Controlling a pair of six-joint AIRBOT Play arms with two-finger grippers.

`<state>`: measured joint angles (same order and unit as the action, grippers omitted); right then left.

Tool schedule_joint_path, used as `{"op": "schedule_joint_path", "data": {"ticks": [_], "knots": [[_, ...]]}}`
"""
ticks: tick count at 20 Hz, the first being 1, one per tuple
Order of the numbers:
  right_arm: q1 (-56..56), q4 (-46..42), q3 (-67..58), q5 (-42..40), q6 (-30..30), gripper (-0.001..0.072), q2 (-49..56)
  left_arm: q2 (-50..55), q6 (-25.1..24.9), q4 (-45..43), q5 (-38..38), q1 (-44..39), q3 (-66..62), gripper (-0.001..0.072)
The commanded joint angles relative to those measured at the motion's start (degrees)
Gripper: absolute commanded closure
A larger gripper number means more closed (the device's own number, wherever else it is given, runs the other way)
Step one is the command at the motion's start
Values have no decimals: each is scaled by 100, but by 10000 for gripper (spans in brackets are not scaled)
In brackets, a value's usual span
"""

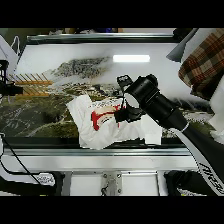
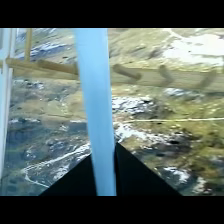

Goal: Fold the clothes and pants, and hang the long-sleeved shirts on hangers.

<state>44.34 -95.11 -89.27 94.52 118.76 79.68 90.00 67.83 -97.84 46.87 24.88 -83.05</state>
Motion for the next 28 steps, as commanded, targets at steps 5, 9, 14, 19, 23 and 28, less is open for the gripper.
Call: {"op": "schedule_joint_path", "data": {"ticks": [5, 9, 14, 19, 23, 28], "knots": [[4, 0, 2, 2, 0, 690, 4, -1327, -293, 431, 809, -841, 376, 692], [4, 2, 2, 2, 0, 690, 4, -1941, -2728, 2844, 2708, -1084, 376, 691], [4, 2, 2, 2, 0, 690, 4, -2271, -4083, 4671, 4642, -1154, 378, 690], [4, 0, 2, 2, 0, 690, 4, -2538, -4085, 4656, 4135, -1263, 378, 690], [4, 0, 2, 2, 0, 690, 4, -2581, -4332, 4656, 4474, -1266, 378, 690], [4, 2, 2, 2, 0, 690, 4, -2568, -5233, 4636, 4962, -1558, 623, 690]]}}
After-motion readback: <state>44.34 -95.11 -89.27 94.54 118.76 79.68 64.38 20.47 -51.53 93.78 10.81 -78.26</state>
